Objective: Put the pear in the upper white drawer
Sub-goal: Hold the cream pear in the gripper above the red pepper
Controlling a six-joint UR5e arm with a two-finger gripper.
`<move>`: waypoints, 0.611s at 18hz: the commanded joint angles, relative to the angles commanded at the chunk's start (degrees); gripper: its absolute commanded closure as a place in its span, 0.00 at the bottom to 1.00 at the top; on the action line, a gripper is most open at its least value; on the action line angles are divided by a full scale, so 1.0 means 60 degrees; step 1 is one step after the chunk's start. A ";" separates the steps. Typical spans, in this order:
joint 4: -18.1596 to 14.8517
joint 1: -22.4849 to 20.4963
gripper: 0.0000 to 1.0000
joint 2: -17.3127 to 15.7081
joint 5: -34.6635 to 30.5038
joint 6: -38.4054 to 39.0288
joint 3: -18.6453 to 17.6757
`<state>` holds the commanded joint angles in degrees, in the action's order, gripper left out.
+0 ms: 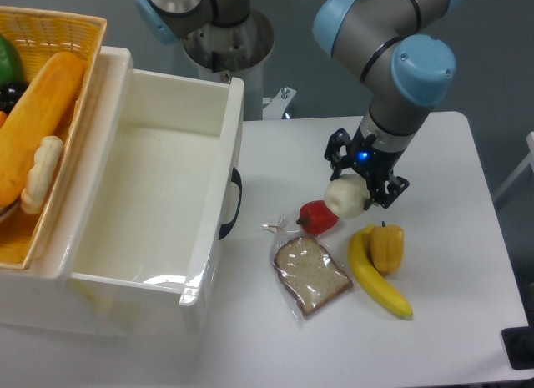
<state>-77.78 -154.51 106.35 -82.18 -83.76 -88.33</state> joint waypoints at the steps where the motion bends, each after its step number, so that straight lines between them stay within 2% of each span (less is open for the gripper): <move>1: 0.0029 0.0029 0.41 -0.0015 0.0000 0.0000 -0.0044; 11: -0.0015 -0.0088 0.41 -0.0029 -0.0015 0.0190 0.0029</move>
<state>-77.87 -155.04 106.17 -82.27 -82.62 -88.15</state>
